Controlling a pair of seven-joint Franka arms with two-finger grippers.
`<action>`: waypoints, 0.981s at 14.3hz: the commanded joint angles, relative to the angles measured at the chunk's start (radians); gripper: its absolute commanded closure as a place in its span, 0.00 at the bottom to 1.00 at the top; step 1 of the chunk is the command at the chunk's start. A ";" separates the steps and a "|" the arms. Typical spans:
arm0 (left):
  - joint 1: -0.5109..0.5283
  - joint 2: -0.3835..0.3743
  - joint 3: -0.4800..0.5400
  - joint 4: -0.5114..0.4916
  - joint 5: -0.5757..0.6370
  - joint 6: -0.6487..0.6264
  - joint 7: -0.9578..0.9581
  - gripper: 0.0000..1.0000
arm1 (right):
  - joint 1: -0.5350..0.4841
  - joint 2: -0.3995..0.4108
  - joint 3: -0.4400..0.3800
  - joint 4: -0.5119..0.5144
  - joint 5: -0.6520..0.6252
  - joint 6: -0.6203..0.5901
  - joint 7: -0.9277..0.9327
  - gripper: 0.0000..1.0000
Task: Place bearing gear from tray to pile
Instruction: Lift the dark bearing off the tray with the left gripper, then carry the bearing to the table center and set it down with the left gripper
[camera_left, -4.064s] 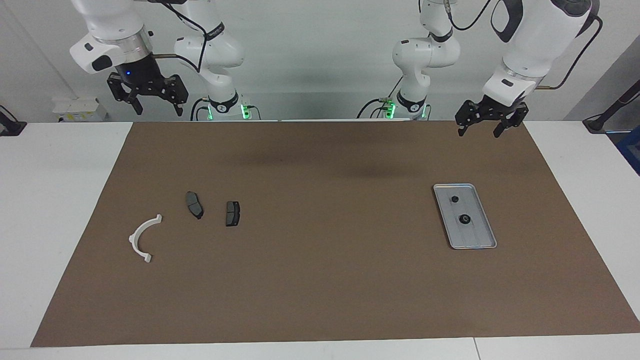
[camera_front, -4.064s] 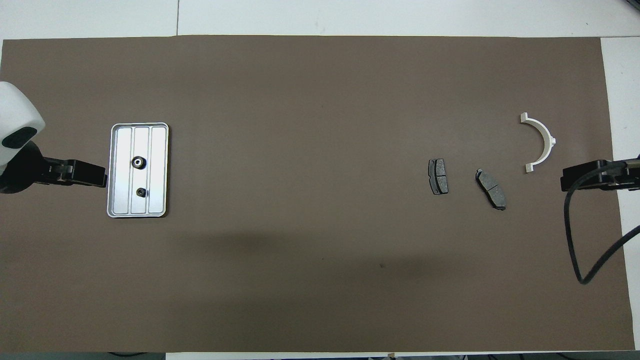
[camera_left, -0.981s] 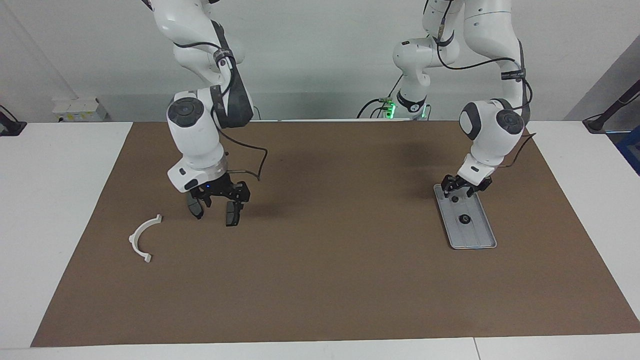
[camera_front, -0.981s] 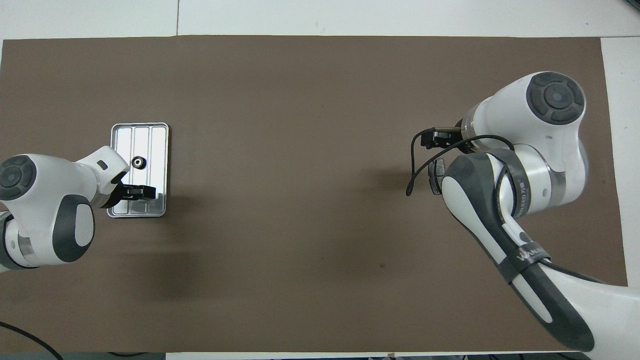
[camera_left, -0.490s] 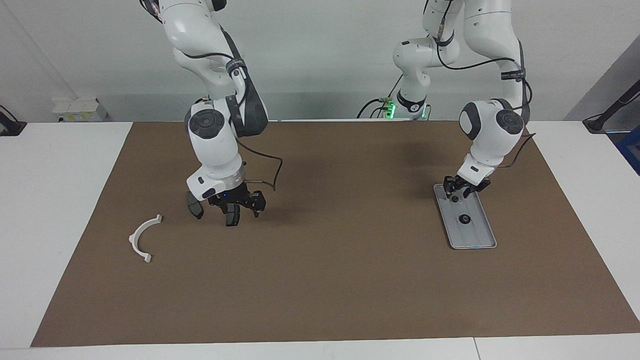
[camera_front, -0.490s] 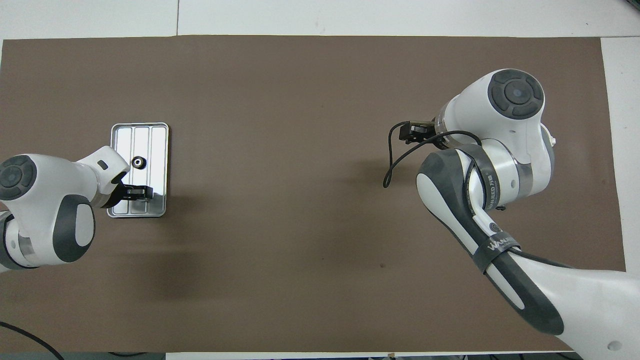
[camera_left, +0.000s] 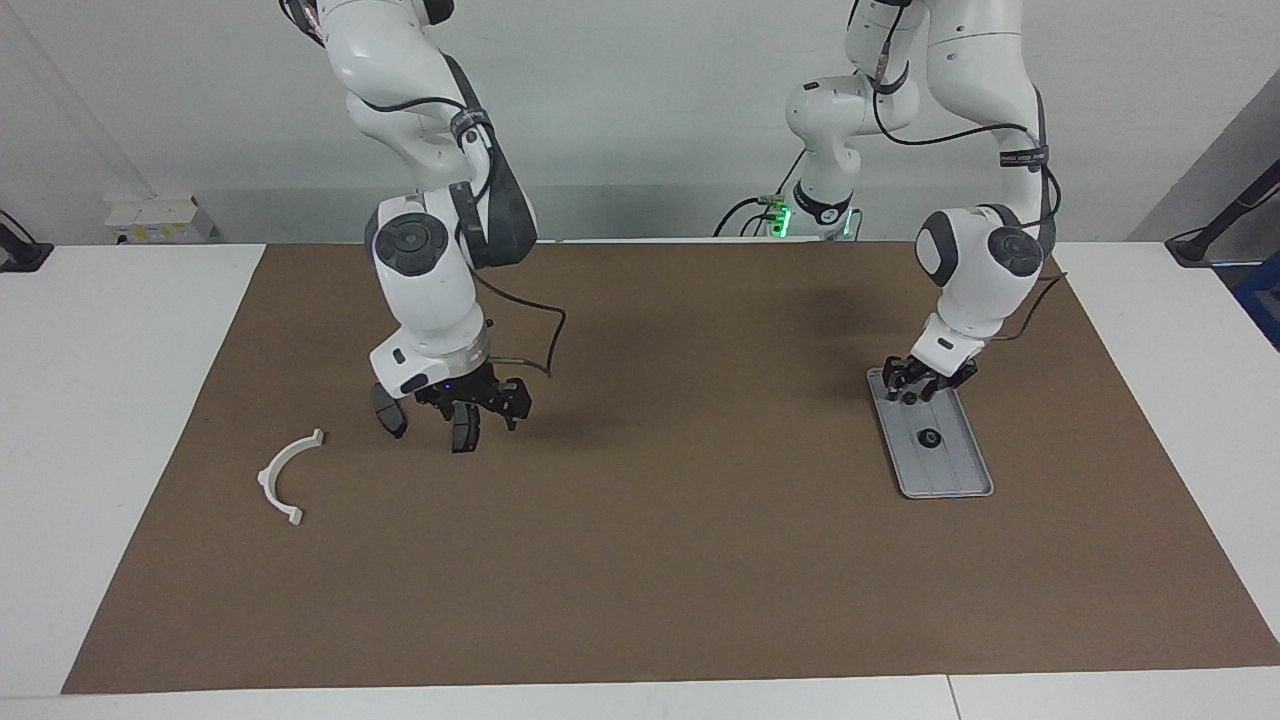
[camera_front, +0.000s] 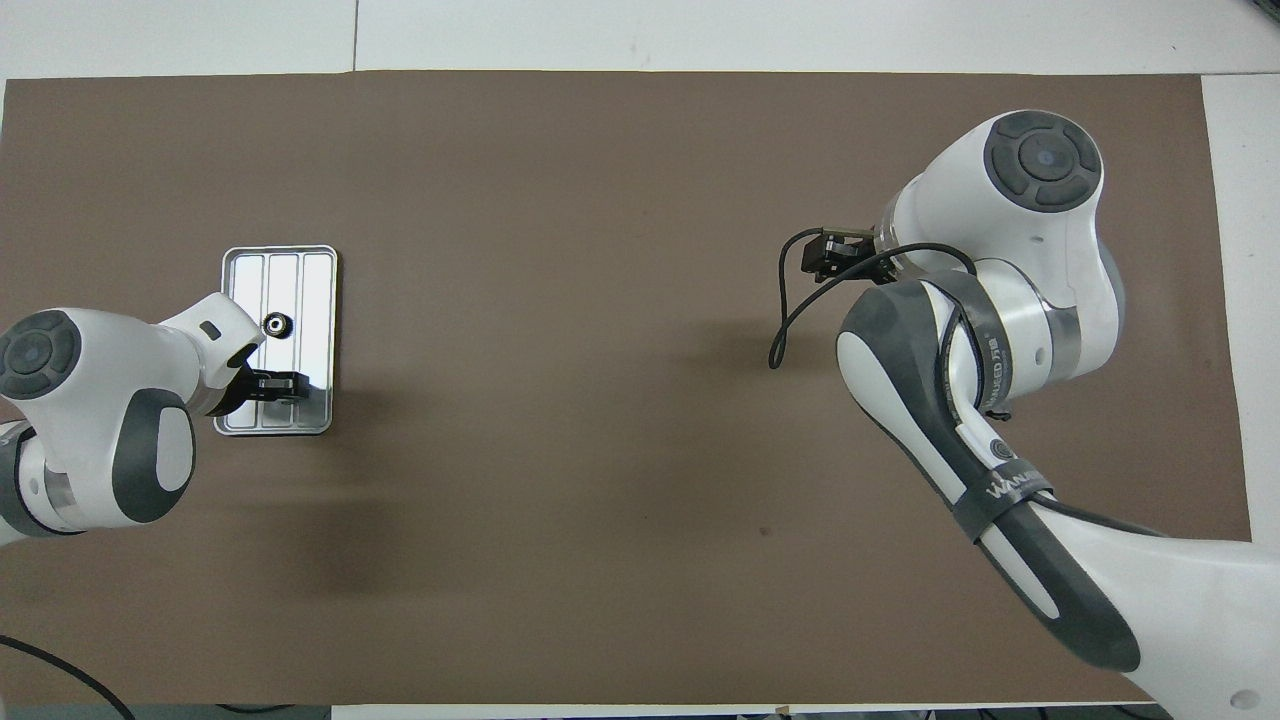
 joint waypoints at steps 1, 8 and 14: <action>-0.005 0.009 0.003 -0.002 -0.002 0.012 0.010 0.78 | -0.001 0.014 0.002 0.024 0.004 -0.007 0.017 0.00; -0.008 0.044 0.002 0.290 -0.003 -0.342 0.007 1.00 | -0.005 0.016 0.002 0.024 0.005 -0.003 0.014 0.00; -0.250 0.065 -0.003 0.580 -0.010 -0.600 -0.353 1.00 | -0.015 0.016 0.002 0.023 0.005 0.000 0.006 0.00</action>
